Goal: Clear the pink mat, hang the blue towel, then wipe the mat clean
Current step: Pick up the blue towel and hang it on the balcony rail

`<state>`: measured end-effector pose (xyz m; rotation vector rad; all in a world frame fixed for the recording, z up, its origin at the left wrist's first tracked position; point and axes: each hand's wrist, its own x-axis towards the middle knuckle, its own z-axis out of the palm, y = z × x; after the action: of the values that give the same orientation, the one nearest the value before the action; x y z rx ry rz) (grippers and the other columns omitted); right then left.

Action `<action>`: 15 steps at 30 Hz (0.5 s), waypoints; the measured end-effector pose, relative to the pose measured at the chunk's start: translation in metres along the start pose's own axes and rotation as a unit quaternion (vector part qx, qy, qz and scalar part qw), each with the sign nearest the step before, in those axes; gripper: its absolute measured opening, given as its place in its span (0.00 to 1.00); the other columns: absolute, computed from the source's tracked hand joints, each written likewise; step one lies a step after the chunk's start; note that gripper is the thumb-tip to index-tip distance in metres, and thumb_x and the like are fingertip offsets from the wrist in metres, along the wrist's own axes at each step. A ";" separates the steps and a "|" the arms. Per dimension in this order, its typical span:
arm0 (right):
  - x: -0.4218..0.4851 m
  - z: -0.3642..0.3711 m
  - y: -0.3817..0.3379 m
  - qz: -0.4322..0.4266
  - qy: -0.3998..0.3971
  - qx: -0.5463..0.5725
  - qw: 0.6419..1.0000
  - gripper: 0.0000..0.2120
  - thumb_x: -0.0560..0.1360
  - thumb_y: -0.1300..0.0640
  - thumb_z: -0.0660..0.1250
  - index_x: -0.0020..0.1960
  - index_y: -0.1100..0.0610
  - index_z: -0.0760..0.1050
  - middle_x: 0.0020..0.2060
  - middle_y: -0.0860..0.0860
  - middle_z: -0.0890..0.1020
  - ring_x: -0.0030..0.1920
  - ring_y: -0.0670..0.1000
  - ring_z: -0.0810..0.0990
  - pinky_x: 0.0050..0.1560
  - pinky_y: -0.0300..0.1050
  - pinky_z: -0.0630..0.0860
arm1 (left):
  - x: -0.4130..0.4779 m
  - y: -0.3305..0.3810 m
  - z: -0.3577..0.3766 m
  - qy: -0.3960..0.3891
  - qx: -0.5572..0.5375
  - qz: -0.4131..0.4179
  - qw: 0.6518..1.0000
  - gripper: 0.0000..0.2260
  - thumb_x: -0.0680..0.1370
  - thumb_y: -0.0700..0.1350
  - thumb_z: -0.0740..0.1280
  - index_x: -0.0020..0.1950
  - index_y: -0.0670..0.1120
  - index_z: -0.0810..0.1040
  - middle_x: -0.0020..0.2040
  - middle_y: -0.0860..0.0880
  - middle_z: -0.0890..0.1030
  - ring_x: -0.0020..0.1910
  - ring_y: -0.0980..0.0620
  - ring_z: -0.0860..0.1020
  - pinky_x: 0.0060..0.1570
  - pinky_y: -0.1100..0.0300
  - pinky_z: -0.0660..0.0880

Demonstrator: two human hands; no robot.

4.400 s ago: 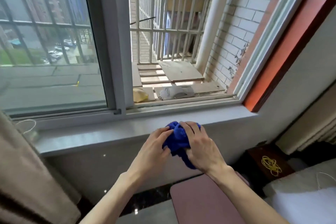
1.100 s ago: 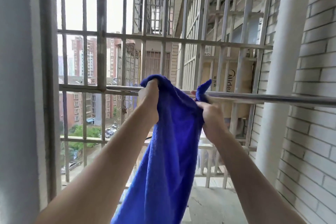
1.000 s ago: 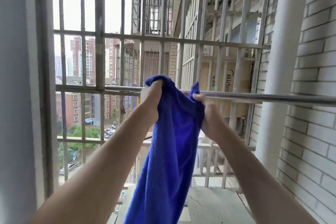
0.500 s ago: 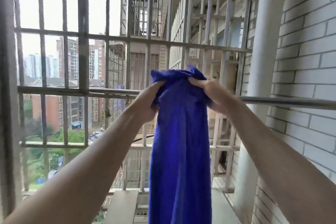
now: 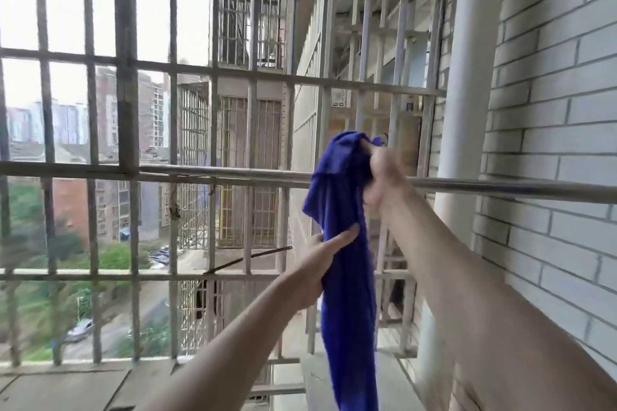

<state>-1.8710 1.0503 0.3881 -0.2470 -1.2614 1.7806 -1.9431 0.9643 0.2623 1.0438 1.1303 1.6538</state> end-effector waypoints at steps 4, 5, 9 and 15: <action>0.021 -0.009 -0.013 -0.026 0.076 -0.038 0.996 0.12 0.81 0.53 0.56 0.47 0.57 0.76 0.42 0.55 0.82 0.42 0.57 0.81 0.41 0.46 0.80 | 0.007 -0.021 -0.011 0.000 0.026 -0.020 0.999 0.18 0.71 0.49 0.76 0.57 0.42 0.81 0.52 0.41 0.85 0.53 0.43 0.83 0.57 0.46 0.79; 0.027 -0.012 -0.019 -0.040 0.090 -0.030 0.995 0.12 0.81 0.53 0.56 0.48 0.57 0.76 0.43 0.56 0.82 0.41 0.57 0.81 0.42 0.47 0.80 | 0.010 -0.024 -0.014 0.001 0.033 -0.016 0.999 0.18 0.71 0.49 0.76 0.57 0.42 0.81 0.52 0.42 0.85 0.53 0.44 0.83 0.56 0.48 0.79; 0.047 -0.022 -0.043 -0.080 0.082 0.001 0.993 0.12 0.81 0.49 0.60 0.48 0.56 0.76 0.39 0.52 0.83 0.37 0.53 0.82 0.38 0.45 0.78 | 0.031 -0.024 -0.019 0.019 0.033 -0.016 0.999 0.24 0.70 0.52 0.76 0.60 0.40 0.79 0.53 0.42 0.84 0.50 0.44 0.83 0.52 0.50 0.80; 0.083 -0.040 -0.059 -0.216 0.084 -0.198 0.953 0.05 0.77 0.57 0.66 0.42 0.52 0.77 0.37 0.49 0.81 0.39 0.52 0.79 0.47 0.47 0.76 | 0.074 0.033 -0.004 0.073 -0.066 0.048 0.994 0.12 0.78 0.50 0.67 0.53 0.44 0.83 0.45 0.44 0.84 0.37 0.48 0.81 0.40 0.57 0.76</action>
<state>-1.8610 1.1431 0.4452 -0.3126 -1.4145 1.1075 -1.9738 1.0260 0.3053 0.9175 1.0617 1.8798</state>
